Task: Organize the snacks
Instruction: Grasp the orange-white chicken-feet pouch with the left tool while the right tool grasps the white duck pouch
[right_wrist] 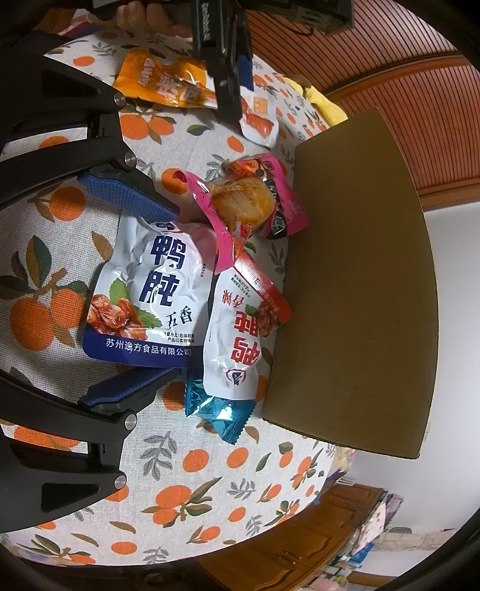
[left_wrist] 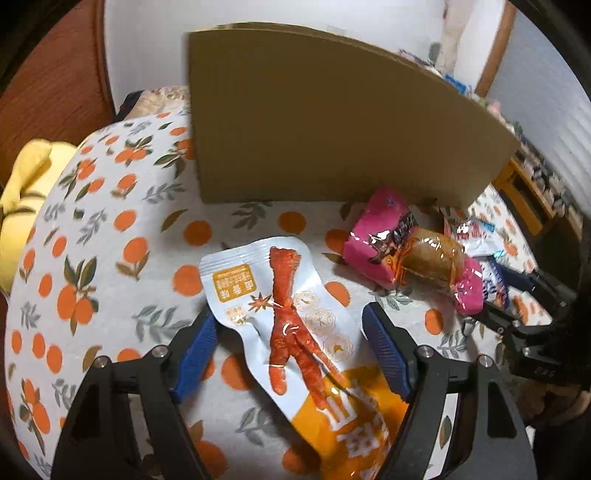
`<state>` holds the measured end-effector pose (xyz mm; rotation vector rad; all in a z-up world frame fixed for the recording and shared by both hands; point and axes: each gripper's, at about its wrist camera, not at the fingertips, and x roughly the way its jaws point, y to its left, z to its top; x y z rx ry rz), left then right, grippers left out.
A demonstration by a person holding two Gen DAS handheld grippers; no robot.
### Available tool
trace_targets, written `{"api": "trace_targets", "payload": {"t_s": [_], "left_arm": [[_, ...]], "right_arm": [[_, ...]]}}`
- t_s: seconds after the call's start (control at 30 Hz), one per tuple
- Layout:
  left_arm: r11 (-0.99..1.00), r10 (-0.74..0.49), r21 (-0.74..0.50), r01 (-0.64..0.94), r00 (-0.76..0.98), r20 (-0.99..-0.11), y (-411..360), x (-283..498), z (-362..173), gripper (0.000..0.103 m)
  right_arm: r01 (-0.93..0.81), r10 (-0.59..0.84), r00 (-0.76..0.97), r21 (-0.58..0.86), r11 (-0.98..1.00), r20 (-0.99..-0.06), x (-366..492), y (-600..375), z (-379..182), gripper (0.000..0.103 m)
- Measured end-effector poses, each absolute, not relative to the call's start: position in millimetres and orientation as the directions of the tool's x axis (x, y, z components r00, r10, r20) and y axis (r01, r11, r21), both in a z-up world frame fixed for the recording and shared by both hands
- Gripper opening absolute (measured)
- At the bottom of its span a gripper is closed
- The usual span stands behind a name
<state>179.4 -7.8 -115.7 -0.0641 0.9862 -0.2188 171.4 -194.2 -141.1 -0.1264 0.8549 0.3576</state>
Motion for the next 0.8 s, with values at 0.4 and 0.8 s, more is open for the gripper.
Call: {"api": "trace_targets", "payload": {"t_s": [0.4, 0.8], "left_arm": [[0.965, -0.209, -0.08, 0.249, 0.551, -0.808, -11.0, 164.9, -110.8, 0.046], [0.95, -0.248, -0.078, 0.303, 0.577, -0.778, -10.3, 145.7, -88.6, 0.044]], "right_arm": [[-0.358, 0.258, 0.601, 0.033, 0.933, -0.756, 171.1, -194.4, -141.0, 0.078], [-0.376, 0.251, 0.615, 0.002, 0.927, -0.747, 155.2, -192.8, -137.7, 0.07]]}}
